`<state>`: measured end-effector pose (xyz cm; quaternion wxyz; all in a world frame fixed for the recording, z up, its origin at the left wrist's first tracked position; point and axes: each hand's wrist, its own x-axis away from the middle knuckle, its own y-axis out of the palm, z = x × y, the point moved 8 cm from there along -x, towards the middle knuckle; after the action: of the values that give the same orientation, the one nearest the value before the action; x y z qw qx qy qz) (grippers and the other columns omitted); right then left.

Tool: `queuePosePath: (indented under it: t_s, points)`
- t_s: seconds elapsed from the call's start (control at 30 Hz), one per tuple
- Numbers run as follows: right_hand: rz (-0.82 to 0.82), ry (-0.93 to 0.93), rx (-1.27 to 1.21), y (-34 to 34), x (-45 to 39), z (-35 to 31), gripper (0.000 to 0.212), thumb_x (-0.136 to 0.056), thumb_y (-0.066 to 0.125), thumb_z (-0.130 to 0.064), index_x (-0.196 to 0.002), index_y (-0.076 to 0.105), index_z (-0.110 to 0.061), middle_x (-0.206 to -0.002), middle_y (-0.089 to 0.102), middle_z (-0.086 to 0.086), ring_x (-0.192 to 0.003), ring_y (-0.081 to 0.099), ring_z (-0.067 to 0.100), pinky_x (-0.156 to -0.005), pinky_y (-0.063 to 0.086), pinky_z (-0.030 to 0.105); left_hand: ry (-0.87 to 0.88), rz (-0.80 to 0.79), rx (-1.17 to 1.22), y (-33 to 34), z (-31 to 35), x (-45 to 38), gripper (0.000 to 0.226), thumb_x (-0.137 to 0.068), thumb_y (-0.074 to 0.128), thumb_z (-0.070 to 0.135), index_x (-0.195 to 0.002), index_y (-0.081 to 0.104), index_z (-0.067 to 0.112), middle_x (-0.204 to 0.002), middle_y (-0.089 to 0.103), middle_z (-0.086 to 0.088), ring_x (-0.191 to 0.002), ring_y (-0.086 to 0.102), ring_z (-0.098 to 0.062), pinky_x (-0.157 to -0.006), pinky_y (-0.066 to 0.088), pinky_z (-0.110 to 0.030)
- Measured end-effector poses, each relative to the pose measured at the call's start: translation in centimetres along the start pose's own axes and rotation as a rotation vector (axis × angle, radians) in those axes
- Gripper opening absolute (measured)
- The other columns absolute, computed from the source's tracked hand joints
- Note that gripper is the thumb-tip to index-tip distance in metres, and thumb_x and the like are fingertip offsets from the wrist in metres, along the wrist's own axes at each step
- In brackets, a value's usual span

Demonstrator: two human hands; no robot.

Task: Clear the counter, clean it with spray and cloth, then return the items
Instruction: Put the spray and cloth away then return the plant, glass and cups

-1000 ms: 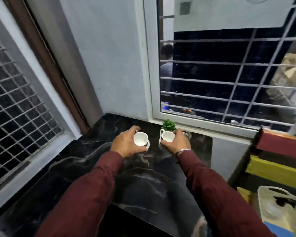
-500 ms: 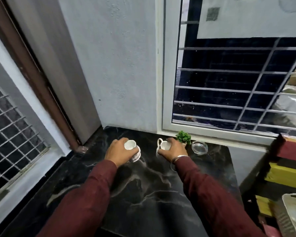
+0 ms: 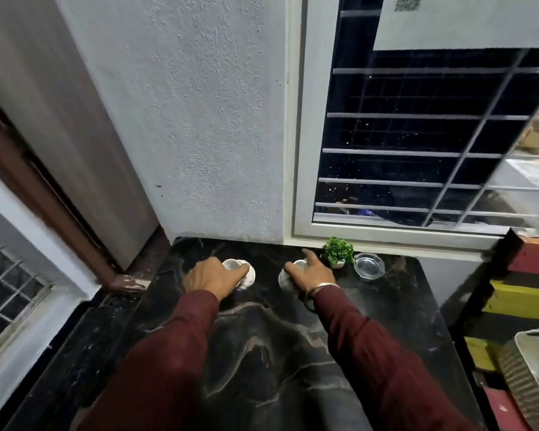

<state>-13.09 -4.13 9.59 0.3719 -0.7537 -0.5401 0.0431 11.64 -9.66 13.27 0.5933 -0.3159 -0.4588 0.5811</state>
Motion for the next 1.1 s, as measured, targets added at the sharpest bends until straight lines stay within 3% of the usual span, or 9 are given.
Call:
queuePosePath:
  t_s: [0.13, 0.2, 0.27, 0.37, 0.5, 0.63, 0.73, 0.97, 1.1]
  points:
    - [-0.007, 0.129, -0.154, 1.8, -2.1, 0.5, 0.058, -0.072, 0.068, -0.055, -0.112, 0.050, -0.018, -0.108, 0.061, 0.008, -0.102, 0.060, 0.028, -0.086, 0.043, 0.027, -0.033, -0.043, 0.020, 1.7, 0.0, -2.7, 0.082, -0.077, 0.054, 0.079, -0.117, 0.070, 0.009, -0.123, 0.069, -0.016, -0.114, 0.064, -0.035, -0.089, 0.049, -0.036]
    - [0.023, 0.241, -0.410, 2.9, -2.8, 1.0, 0.055, -0.067, 0.074, -0.048, -0.101, 0.047, -0.014, -0.098, 0.060, 0.008, -0.084, 0.062, 0.027, -0.080, 0.054, 0.042, -0.043, -0.089, 0.034, 2.8, -0.2, -4.2, 0.086, -0.074, 0.052, 0.082, -0.114, 0.071, 0.008, -0.117, 0.072, -0.016, -0.111, 0.066, -0.034, -0.088, 0.050, -0.035]
    - [0.049, 0.304, -0.610, 4.0, -3.6, 1.0, 0.040, -0.074, 0.074, -0.030, -0.097, 0.049, -0.008, -0.087, 0.056, 0.010, -0.067, 0.059, 0.025, -0.066, 0.057, 0.053, -0.043, -0.150, 0.080, 3.9, -0.4, -6.0, 0.092, -0.062, 0.046, 0.087, -0.098, 0.076, 0.008, -0.093, 0.077, -0.013, -0.096, 0.071, -0.031, -0.085, 0.054, -0.033]
    - [0.089, 0.339, -0.603, 5.7, -5.1, 1.5, 0.033, -0.075, 0.073, -0.031, -0.092, 0.059, -0.007, -0.088, 0.061, 0.013, -0.066, 0.061, 0.024, -0.052, 0.057, 0.042, -0.038, -0.210, 0.093, 5.5, -1.7, -9.0, 0.089, -0.054, 0.044, 0.089, -0.081, 0.077, 0.010, -0.068, 0.075, -0.007, -0.075, 0.074, -0.026, -0.079, 0.061, -0.035]
    - [0.176, 0.463, -0.274, 10.8, -10.9, 7.8, 0.092, -0.035, 0.069, -0.080, -0.094, 0.070, -0.010, -0.100, 0.071, 0.013, -0.092, 0.067, 0.033, -0.080, 0.056, 0.044, -0.010, -0.312, 0.024, 8.1, -4.2, -12.8, 0.094, -0.050, 0.042, 0.088, -0.095, 0.077, 0.013, -0.089, 0.078, -0.009, -0.083, 0.076, -0.028, -0.086, 0.059, -0.036]
    - [0.172, 0.441, 0.036, 10.1, -6.8, 1.9, 0.071, -0.074, 0.058, -0.067, -0.111, 0.066, -0.007, -0.118, 0.065, 0.016, -0.113, 0.058, 0.032, -0.088, 0.045, 0.030, 0.051, -0.380, -0.065, 10.1, -5.8, -15.4, 0.092, -0.066, 0.044, 0.085, -0.115, 0.074, 0.013, -0.116, 0.074, -0.012, -0.108, 0.070, -0.031, -0.094, 0.054, -0.034]
    - [0.190, 0.455, 0.121, 11.7, -7.7, 1.4, 0.073, -0.072, 0.057, -0.071, -0.107, 0.066, -0.008, -0.111, 0.067, 0.016, -0.108, 0.060, 0.032, -0.083, 0.047, 0.031, 0.070, -0.412, -0.115, 11.6, -6.2, -17.2, 0.081, -0.078, 0.050, 0.078, -0.121, 0.072, 0.013, -0.123, 0.071, -0.013, -0.116, 0.065, -0.032, -0.095, 0.050, -0.034]
    - [0.136, 0.528, 0.042, 15.3, -11.4, 3.4, 0.086, -0.067, 0.061, -0.076, -0.112, 0.064, -0.003, -0.116, 0.065, 0.018, -0.113, 0.059, 0.032, -0.092, 0.048, 0.033, 0.037, -0.452, -0.131, 15.0, -5.4, -19.6, 0.086, -0.075, 0.046, 0.083, -0.117, 0.073, 0.014, -0.118, 0.073, -0.013, -0.110, 0.068, -0.030, -0.093, 0.051, -0.034]
    - [0.169, 0.556, -0.027, 15.4, -14.2, 3.9, 0.075, -0.072, 0.061, -0.070, -0.110, 0.067, -0.005, -0.115, 0.066, 0.016, -0.112, 0.059, 0.030, -0.090, 0.045, 0.029, 0.056, -0.408, -0.208, 16.2, -3.7, -21.1, 0.080, -0.082, 0.045, 0.080, -0.119, 0.073, 0.015, -0.124, 0.070, -0.013, -0.117, 0.065, -0.031, -0.091, 0.048, -0.034]
